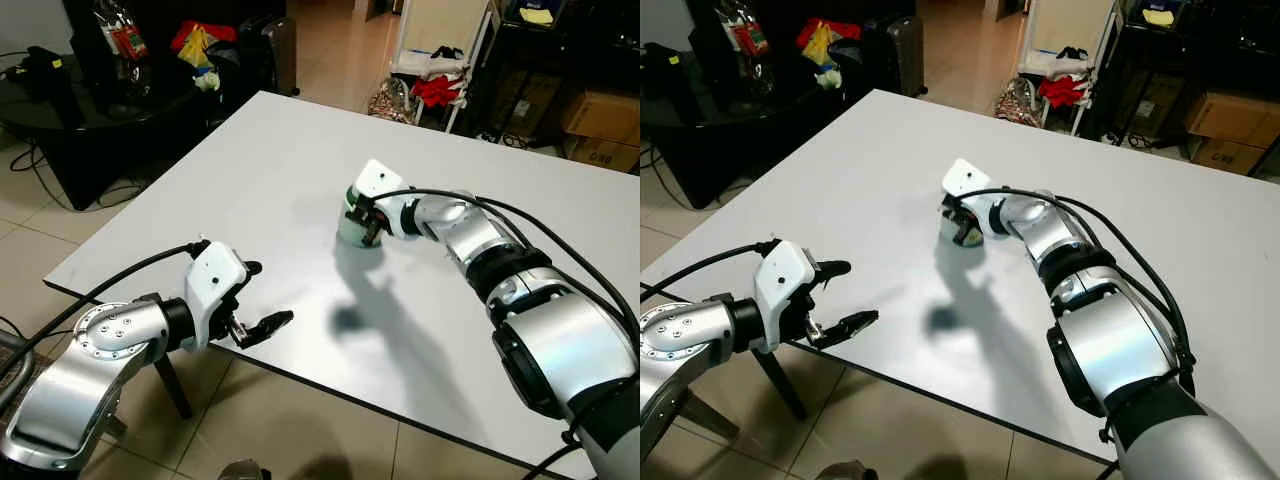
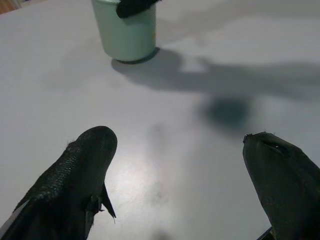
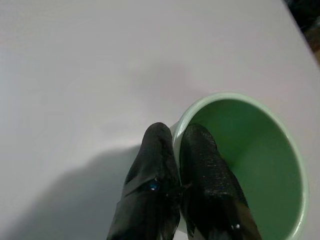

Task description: Setting the table

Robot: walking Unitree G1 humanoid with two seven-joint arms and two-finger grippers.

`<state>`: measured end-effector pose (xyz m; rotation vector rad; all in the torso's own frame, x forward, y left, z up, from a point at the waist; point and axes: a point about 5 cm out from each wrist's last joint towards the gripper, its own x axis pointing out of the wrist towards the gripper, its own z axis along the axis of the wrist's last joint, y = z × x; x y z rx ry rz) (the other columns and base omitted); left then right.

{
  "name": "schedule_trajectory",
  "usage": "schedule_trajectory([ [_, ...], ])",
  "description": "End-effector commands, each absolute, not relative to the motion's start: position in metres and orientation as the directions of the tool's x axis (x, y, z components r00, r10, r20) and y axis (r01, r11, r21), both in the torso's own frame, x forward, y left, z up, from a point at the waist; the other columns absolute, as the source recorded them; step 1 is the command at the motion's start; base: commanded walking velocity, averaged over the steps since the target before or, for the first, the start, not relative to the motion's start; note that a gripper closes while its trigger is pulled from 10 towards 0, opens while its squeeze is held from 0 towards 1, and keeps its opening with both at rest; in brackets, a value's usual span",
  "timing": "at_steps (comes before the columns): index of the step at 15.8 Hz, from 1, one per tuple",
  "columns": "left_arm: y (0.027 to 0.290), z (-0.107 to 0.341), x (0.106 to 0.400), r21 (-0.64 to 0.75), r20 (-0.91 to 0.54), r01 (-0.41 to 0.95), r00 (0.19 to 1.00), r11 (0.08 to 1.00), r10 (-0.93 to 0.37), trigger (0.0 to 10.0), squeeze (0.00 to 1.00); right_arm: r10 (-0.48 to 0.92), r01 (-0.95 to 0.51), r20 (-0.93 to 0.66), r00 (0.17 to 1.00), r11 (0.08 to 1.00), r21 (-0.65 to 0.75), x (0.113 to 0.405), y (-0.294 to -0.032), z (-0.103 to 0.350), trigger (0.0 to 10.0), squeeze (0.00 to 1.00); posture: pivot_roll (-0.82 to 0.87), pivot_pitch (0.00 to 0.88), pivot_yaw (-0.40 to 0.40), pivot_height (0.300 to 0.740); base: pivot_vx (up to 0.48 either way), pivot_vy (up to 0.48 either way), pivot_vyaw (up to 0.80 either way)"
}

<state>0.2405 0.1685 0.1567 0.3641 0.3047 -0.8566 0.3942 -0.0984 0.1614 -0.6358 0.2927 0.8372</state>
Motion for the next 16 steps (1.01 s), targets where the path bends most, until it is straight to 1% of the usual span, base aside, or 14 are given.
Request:
schedule_trajectory([
  [1,0.169,0.159,0.238,0.211,-0.407,0.776,0.622,0.594,-0.669,10.0,0.00,0.594,-0.743,-0.446,0.669,0.507,-0.438,0.398,-0.096,0.172,10.0,0.00,0.18,0.000,-0.071,0.740,0.000,0.000,0.00],
  [4,0.169,0.158,0.234,0.214,-0.416,0.773,0.625,0.597,-0.661,10.0,0.00,0.596,-0.720,-0.409,0.691,0.523,-0.455,0.398,-0.090,0.172,10.0,0.00,0.19,0.000,-0.082,0.740,0.000,0.000,0.00],
  [6,0.171,0.159,0.232,0.228,-0.414,0.761,0.641,0.608,-0.647,10.0,0.00,0.588,-0.710,-0.403,0.701,0.522,-0.473,0.398,-0.088,0.171,10.0,0.00,0.20,0.000,-0.085,0.740,0.000,0.000,0.00],
  [8,0.179,0.164,0.237,0.303,-0.376,0.687,0.723,0.661,-0.579,10.0,0.00,0.573,-0.678,-0.370,0.731,0.551,-0.487,0.400,-0.088,0.173,10.0,0.00,0.21,0.000,-0.090,0.740,0.000,0.000,0.00],
  [9,0.182,0.166,0.237,0.312,-0.369,0.663,0.745,0.681,-0.556,10.0,0.00,0.573,-0.678,-0.372,0.731,0.547,-0.490,0.400,-0.088,0.173,10.0,0.00,0.21,0.000,-0.098,0.740,0.000,0.000,0.00],
  [13,0.186,0.170,0.227,0.315,-0.377,0.657,0.749,0.685,-0.545,10.0,0.00,0.582,-0.676,-0.356,0.731,0.543,-0.499,0.401,-0.083,0.178,10.0,0.00,0.22,0.024,-0.105,0.740,0.000,0.000,0.00],
  [16,0.185,0.170,0.225,0.311,-0.383,0.661,0.745,0.683,-0.546,10.0,0.00,0.590,-0.676,-0.346,0.729,0.541,-0.501,0.401,-0.079,0.180,10.0,0.00,0.22,0.039,-0.099,0.740,0.000,0.000,0.00],
])
